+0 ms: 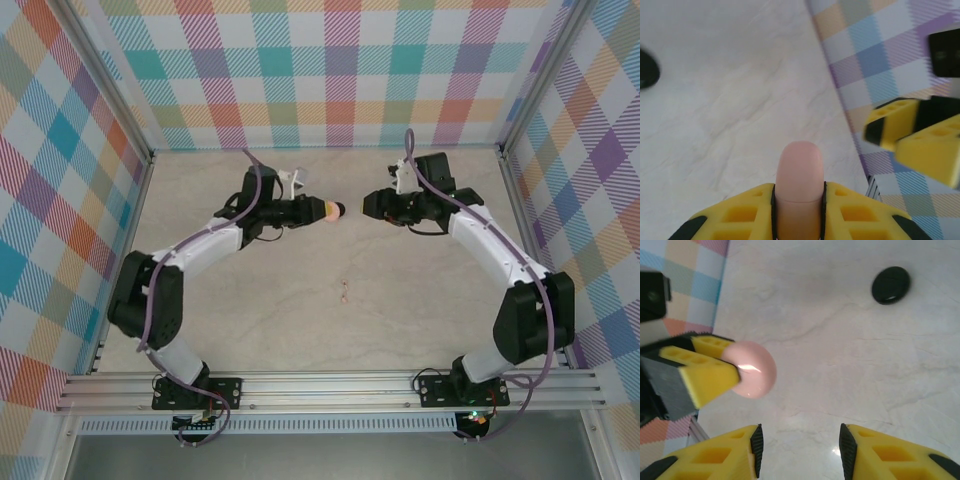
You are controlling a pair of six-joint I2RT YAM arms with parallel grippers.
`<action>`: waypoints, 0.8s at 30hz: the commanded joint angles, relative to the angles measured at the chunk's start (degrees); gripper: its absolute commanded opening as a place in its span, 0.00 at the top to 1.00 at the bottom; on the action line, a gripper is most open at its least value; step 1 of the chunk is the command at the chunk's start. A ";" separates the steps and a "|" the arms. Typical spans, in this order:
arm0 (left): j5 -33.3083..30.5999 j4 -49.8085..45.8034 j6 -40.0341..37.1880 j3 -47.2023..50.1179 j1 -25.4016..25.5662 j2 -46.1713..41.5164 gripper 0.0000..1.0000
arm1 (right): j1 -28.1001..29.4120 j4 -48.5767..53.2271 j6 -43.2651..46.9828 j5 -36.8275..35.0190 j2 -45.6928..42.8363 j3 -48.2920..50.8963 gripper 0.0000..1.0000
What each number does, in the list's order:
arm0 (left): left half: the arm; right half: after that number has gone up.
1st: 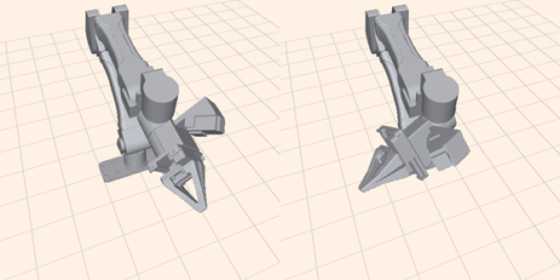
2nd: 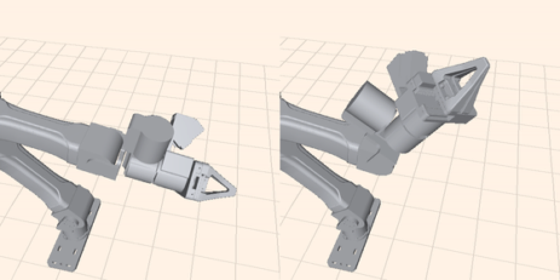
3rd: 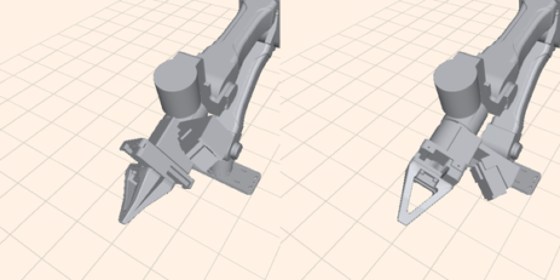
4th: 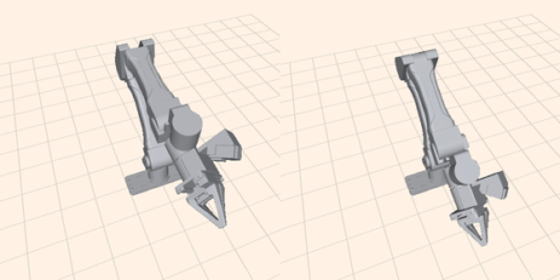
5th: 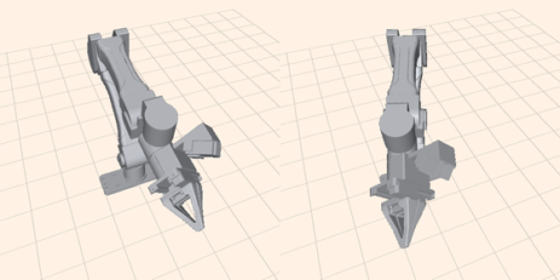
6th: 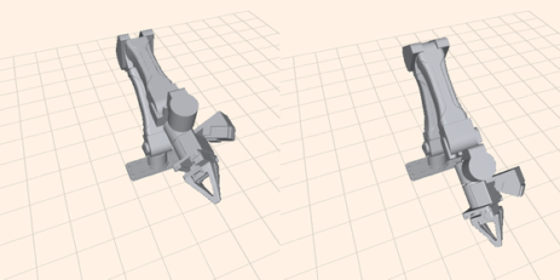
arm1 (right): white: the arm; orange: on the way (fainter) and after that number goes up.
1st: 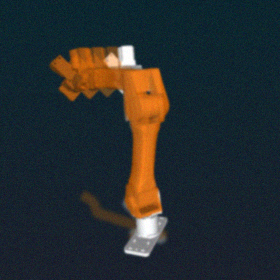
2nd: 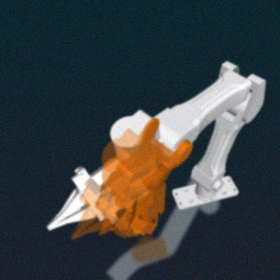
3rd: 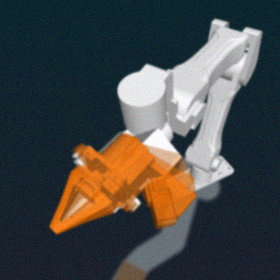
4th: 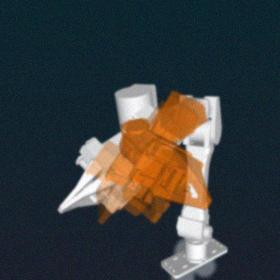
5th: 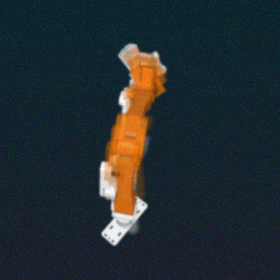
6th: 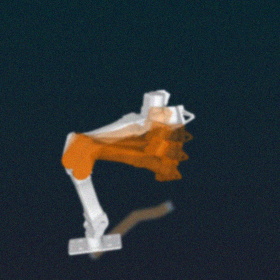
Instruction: Insert the wireless bluetooth earbuds into the charging case
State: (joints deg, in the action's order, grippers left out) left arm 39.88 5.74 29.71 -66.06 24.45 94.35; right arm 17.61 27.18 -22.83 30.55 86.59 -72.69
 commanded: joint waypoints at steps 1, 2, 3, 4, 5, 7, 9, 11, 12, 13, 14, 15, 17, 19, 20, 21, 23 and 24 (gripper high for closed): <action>2.05 7.14 -4.87 3.12 -0.54 -3.99 0.77 | 0.30 -0.02 4.99 5.52 -3.08 1.29 0.51; 3.16 9.80 -5.43 4.22 -0.45 -5.07 0.77 | 0.35 -0.50 5.52 6.76 -4.09 1.53 0.51; 4.67 13.02 -5.77 5.56 -0.45 -6.29 0.77 | 0.28 -1.02 5.94 8.33 -5.07 1.79 0.50; 5.51 15.37 -6.21 6.54 -0.39 -7.23 0.77 | 0.32 -1.56 6.08 9.37 -5.72 1.99 0.49; 5.43 16.97 -6.71 7.38 -0.31 -8.41 0.78 | 0.37 -2.25 6.11 10.45 -6.51 2.30 0.49; 5.79 18.90 -7.91 8.36 -0.20 -10.21 0.78 | 0.48 -3.59 6.09 13.00 -7.62 2.76 0.47; 7.48 20.22 -9.55 8.91 0.13 -11.39 0.78 | 1.00 -5.27 6.26 15.90 -8.46 3.07 0.45; 8.39 20.21 -11.10 9.01 0.63 -12.29 0.78 | 2.00 -5.71 7.01 16.36 -8.87 2.87 0.42; 9.08 20.46 -11.59 8.92 0.85 -12.80 0.79 | 2.47 -5.62 7.47 16.13 -8.88 2.68 0.41; 9.70 20.59 -11.89 8.74 1.14 -13.14 0.78 | 2.76 -5.62 7.78 15.84 -8.76 2.55 0.41; 10.16 20.66 -11.94 8.63 1.36 -13.31 0.79 | 2.94 -5.72 7.88 15.91 -8.64 2.39 0.41; 11.14 20.84 -12.18 8.43 1.63 -13.54 0.79 | 3.05 -5.94 7.97 16.10 -8.53 2.24 0.41; 11.95 20.59 -12.66 8.01 2.17 -13.83 0.79 | 3.41 -6.99 8.15 17.18 -8.58 2.21 0.41; 12.50 20.37 -12.86 7.63 2.51 -13.90 0.79 | 3.98 -7.79 8.70 18.70 -8.63 2.03 0.41; 12.82 20.29 -12.85 7.55 2.58 -13.91 0.79 | 4.11 -7.93 9.06 19.29 -8.58 1.94 0.41; 13.02 20.17 -12.89 7.38 2.78 -13.88 0.79 | 4.27 -8.06 9.28 19.69 -8.41 1.73 0.41; 13.37 20.06 -13.06 7.18 3.05 -13.82 0.79 | 4.37 -8.60 9.22 20.32 -8.08 1.45 0.42; 13.43 19.94 -13.04 7.09 3.18 -13.83 0.79 | 4.37 -8.79 9.21 20.46 -7.97 1.19 0.43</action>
State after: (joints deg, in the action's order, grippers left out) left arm 51.11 23.90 18.33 -57.52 26.98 81.67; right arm 21.50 21.30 -15.55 47.79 78.91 -70.17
